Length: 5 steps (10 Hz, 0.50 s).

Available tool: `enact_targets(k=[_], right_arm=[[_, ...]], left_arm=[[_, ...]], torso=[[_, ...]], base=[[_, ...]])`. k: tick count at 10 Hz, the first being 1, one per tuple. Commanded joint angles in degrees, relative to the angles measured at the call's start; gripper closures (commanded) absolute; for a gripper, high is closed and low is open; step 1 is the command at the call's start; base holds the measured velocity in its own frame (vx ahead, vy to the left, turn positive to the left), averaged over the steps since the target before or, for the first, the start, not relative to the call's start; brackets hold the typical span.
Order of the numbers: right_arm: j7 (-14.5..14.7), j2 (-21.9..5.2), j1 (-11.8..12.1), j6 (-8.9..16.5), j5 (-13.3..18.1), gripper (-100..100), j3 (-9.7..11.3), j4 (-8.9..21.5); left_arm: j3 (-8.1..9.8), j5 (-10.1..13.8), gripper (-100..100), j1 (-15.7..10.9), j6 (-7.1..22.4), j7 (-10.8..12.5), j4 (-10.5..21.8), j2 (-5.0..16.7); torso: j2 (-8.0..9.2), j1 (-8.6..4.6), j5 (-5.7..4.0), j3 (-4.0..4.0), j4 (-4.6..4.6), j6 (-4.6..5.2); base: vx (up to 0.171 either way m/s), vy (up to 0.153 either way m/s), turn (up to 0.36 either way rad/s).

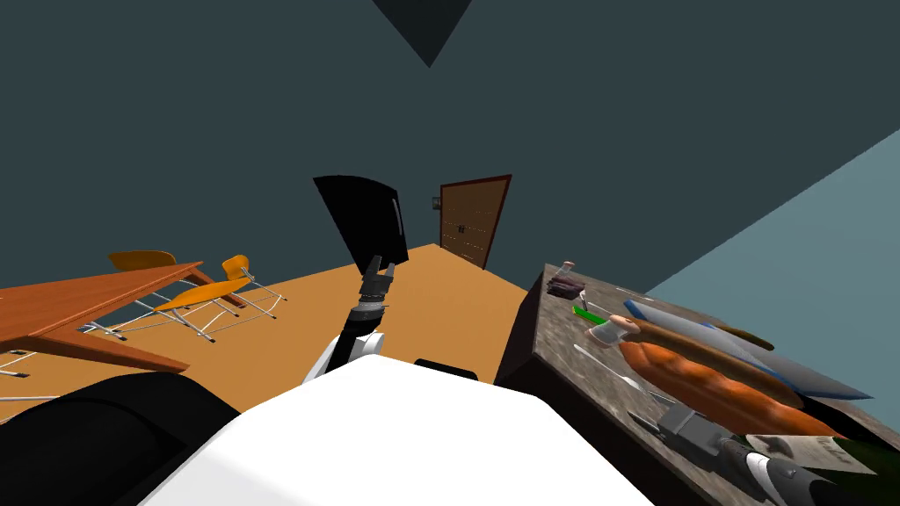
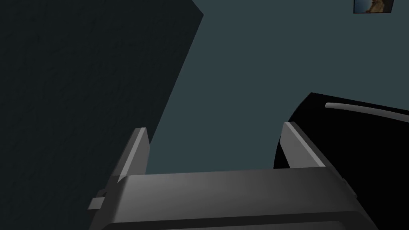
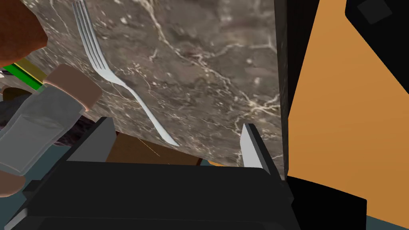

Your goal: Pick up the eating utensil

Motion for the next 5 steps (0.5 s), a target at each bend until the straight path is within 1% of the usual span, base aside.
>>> enact_targets(k=[1, 4, 5], right_arm=[[0.5, -1.8, 1.0, -1.3, 2.0, -100, 0.8, 2.0], [1.0, -4.1, 2.0, -3.4, 5.1, -100, 2.8, 5.4], [1.1, -4.8, 2.4, -4.5, 6.5, -100, 3.9, 6.9]], left_arm=[[0.0, 0.0, 0, 0.0, 0.0, 0.0, 0.0, 0.0], [0.0, 0.0, 0, 0.0, 0.0, 0.0, 0.0, 0.0], [0.0, 0.0, 0, 0.0, 0.0, 0.0, 0.0, 0.0]], torso=[[0.0, 0.0, 0.0, 0.0, 0.0, 0.0], [0.04, 0.04, 0.0, 0.02, 0.01, 0.0], [0.07, 0.02, 0.0, 0.04, 0.01, 0.01]], base=[[0.136, -0.008, 0.174], [0.123, 0.006, 0.178], [0.134, -0.004, 0.2]])
